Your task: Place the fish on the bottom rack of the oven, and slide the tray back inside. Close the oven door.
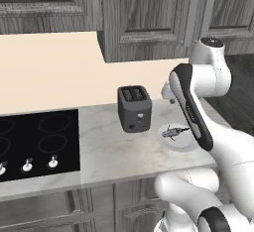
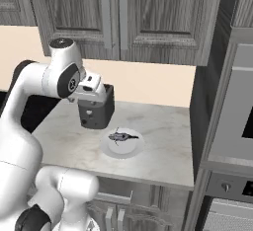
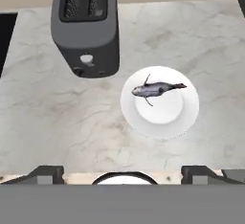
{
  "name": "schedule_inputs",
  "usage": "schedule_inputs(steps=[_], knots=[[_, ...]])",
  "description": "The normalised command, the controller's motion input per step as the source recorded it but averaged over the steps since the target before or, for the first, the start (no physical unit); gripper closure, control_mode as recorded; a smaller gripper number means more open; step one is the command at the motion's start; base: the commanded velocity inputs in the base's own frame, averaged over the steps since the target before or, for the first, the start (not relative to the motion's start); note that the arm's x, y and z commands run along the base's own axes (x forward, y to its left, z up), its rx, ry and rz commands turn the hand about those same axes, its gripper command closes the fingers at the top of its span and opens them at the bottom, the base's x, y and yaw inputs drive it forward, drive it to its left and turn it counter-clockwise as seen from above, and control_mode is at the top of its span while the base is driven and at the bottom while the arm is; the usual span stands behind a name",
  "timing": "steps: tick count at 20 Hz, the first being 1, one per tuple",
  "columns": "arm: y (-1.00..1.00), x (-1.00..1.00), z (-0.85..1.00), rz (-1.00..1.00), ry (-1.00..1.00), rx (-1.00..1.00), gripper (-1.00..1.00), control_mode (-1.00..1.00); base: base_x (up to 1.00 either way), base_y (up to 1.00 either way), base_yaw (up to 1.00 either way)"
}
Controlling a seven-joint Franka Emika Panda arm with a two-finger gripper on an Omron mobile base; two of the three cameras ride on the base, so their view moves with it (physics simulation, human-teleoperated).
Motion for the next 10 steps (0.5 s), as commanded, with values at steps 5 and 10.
schedule_inputs(steps=[5, 10], knots=[[-0.03, -0.12, -0.26, -0.48, -0.25, 0.00, -1.00, -1.00, 0.00, 0.00, 0.00], [-0.05, -0.01, -0.24, -0.43, -0.14, 0.00, -1.00, -1.00, 0.00, 0.00, 0.00]])
